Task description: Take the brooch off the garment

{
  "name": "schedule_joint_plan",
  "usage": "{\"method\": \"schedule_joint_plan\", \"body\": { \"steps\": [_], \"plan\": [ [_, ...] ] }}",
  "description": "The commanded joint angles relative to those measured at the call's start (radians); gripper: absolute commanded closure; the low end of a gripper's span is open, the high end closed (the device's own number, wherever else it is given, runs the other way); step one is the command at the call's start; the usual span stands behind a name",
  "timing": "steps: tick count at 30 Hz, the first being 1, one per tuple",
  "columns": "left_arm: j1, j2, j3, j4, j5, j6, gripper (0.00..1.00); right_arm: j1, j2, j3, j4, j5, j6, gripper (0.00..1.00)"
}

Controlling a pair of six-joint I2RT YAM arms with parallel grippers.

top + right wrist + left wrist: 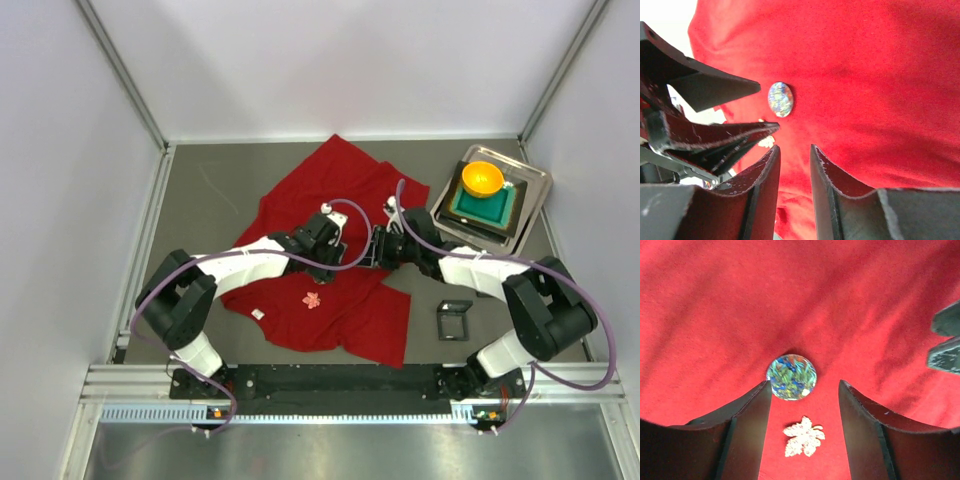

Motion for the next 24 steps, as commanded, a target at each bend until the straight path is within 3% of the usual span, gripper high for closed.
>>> {"method": "schedule_joint_plan", "body": {
  "steps": [1,24],
  "plan": [
    [-0.016,-0.048,-0.038,0.040,-0.017,-0.040,0.39,0.054,0.018,0.002,0.126,-0.022,0.032,0.70],
    [-0.041,-0.002,-0.046,0.075,-0.090,-0.032,0.36,0.068,0.047,-0.022,0.166,-0.028,0.074,0.71]
  ]
}}
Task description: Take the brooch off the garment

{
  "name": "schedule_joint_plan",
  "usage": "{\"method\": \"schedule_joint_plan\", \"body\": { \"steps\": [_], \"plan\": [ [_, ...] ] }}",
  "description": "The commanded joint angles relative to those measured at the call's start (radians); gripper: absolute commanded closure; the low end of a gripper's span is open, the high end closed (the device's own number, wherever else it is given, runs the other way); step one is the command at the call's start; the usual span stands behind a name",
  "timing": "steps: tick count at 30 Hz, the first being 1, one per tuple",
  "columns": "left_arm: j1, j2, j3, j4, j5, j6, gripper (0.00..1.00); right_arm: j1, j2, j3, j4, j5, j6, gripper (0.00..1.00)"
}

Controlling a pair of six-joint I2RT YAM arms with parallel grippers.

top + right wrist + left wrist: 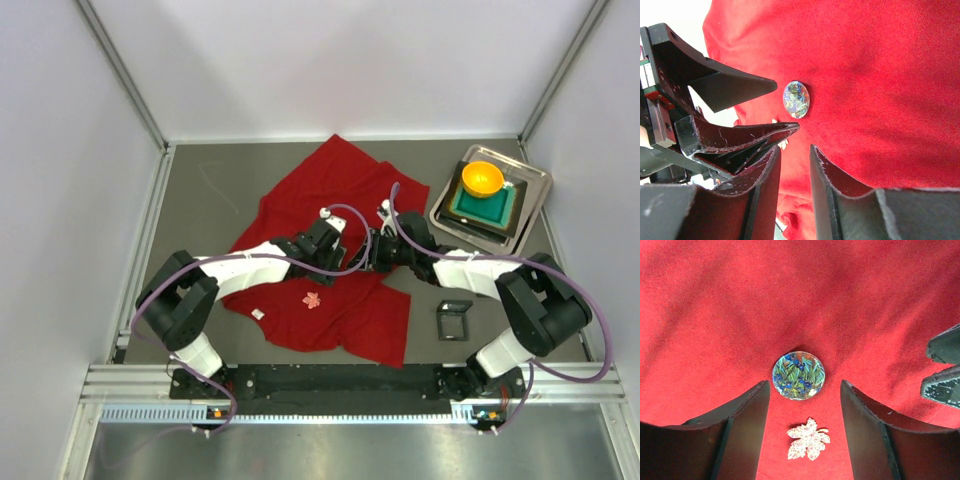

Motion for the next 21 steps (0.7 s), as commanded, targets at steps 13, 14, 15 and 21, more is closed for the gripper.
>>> {"method": "schedule_joint_plan", "body": {
  "steps": [13,14,15,21],
  "plan": [
    [-0.003,0.061,0.020,0.026,-0.024,0.017,0.32,0.017,0.010,0.010,0.045,-0.009,0.006,0.71],
    [-0.004,0.062,0.015,0.029,-0.024,0.016,0.32,0.018,0.010,0.010,0.044,-0.009,0.006,0.71],
    [-0.003,0.064,0.013,0.034,-0.025,0.016,0.34,0.017,0.011,0.011,0.042,-0.009,0.005,0.71],
    [-0.003,0.079,0.012,0.031,-0.036,0.013,0.51,0.024,0.021,0.023,0.033,-0.003,-0.005,0.71]
  ]
}}
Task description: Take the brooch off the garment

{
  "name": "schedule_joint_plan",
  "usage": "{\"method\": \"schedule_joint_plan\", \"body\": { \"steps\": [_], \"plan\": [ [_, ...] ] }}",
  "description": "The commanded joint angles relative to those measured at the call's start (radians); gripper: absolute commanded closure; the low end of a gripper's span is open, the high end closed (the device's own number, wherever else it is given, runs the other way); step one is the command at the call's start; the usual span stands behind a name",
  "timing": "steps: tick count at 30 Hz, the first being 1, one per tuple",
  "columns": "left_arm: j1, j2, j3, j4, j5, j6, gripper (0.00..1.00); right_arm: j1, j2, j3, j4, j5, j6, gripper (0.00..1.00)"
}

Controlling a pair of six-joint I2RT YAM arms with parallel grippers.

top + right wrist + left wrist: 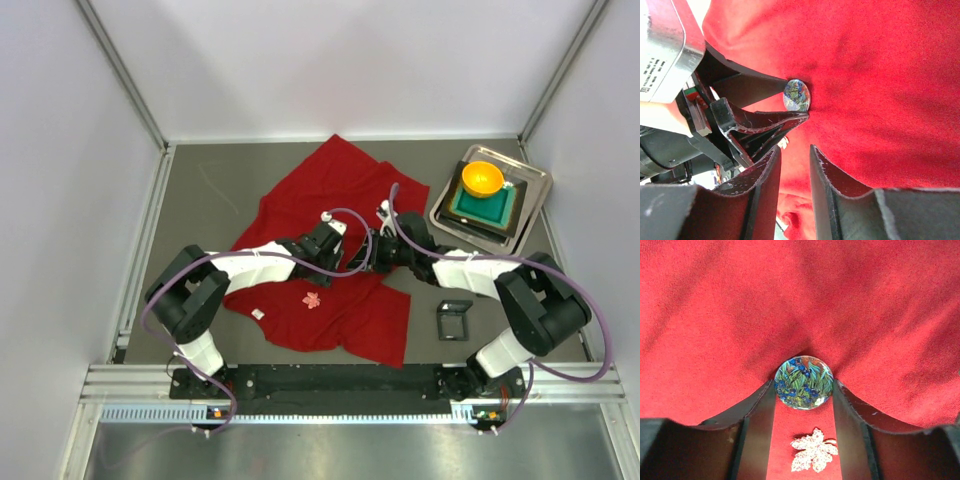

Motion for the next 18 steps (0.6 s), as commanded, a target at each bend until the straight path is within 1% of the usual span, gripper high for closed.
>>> {"method": "schedule_joint_plan", "body": {
  "steps": [1,4,7,8,10,11,12,13,16,17,18],
  "plan": [
    [-0.002,0.012,0.004,0.020,-0.020,0.006,0.56,0.026,0.020,0.029,0.021,-0.001,-0.016,0.71],
    [-0.002,-0.010,-0.008,0.024,-0.017,0.003,0.64,0.041,0.032,0.048,0.017,0.000,-0.021,0.71],
    [-0.002,-0.028,-0.018,0.026,-0.016,-0.002,0.69,0.055,0.049,0.060,0.023,0.000,-0.015,0.71],
    [-0.002,-0.031,-0.019,0.026,-0.016,-0.003,0.73,0.058,0.060,0.065,0.029,-0.001,-0.012,0.71],
    [-0.002,-0.041,-0.025,0.027,-0.013,-0.005,0.77,0.060,0.068,0.066,0.038,-0.009,-0.004,0.71],
    [-0.002,-0.044,-0.025,0.026,-0.010,-0.006,0.82,0.060,0.071,0.069,0.046,-0.010,-0.001,0.70],
    [-0.002,-0.047,-0.024,0.026,-0.008,-0.006,0.84,0.060,0.077,0.072,0.044,-0.010,-0.001,0.71],
    [-0.002,-0.048,-0.024,0.021,-0.008,-0.006,0.88,0.058,0.082,0.076,0.044,-0.012,0.000,0.70],
    [-0.002,-0.068,-0.036,0.032,0.001,-0.013,0.91,0.060,0.092,0.089,0.044,-0.019,0.002,0.65],
    [-0.002,-0.071,-0.039,0.033,0.001,-0.016,0.95,0.058,0.094,0.091,0.049,-0.019,0.008,0.64],
    [-0.002,-0.080,-0.041,0.033,0.001,-0.017,0.97,0.060,0.095,0.089,0.061,-0.016,0.013,0.62]
  ]
}}
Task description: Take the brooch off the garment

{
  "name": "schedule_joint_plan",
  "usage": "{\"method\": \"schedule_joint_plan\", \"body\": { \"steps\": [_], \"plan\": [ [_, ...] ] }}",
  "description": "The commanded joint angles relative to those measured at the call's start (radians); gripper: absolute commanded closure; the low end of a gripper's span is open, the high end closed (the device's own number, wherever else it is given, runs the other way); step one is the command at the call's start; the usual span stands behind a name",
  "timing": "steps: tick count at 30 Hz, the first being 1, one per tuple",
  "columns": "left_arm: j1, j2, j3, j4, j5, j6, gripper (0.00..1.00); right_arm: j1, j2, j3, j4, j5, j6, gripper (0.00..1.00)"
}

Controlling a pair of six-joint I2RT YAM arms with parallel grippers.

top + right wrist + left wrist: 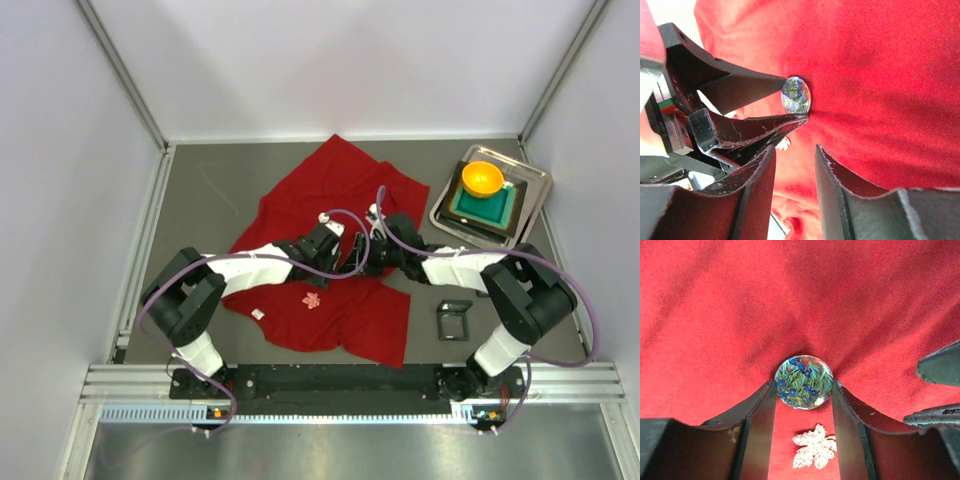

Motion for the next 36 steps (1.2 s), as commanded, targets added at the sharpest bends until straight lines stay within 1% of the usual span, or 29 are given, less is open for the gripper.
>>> {"method": "schedule_joint_plan", "body": {
  "steps": [1,10,16,19,20,25,34,36],
  "plan": [
    [-0.002,-0.065,-0.022,0.024,0.007,-0.013,0.98,0.011,0.016,0.047,0.068,-0.010,0.012,0.61],
    [0.001,-0.120,-0.041,0.026,0.016,-0.036,1.00,0.011,0.069,0.046,0.136,-0.047,0.058,0.60],
    [0.041,-0.140,-0.052,0.070,0.123,-0.066,1.00,0.012,0.084,0.041,0.174,-0.064,0.087,0.60],
    [0.064,-0.132,-0.064,0.092,0.166,-0.085,1.00,0.011,0.093,0.031,0.210,-0.048,0.147,0.60],
    [0.078,-0.134,-0.072,0.102,0.204,-0.088,1.00,0.012,0.098,0.029,0.214,-0.041,0.179,0.60],
    [0.119,-0.143,-0.132,0.168,0.280,-0.121,1.00,0.012,0.167,0.055,0.236,-0.047,0.262,0.62],
    [0.134,-0.157,-0.164,0.204,0.295,-0.121,1.00,0.038,0.240,0.116,0.242,-0.056,0.286,0.63],
    [0.134,-0.163,-0.167,0.213,0.296,-0.120,1.00,0.046,0.257,0.126,0.246,-0.059,0.297,0.67]
  ]
}}
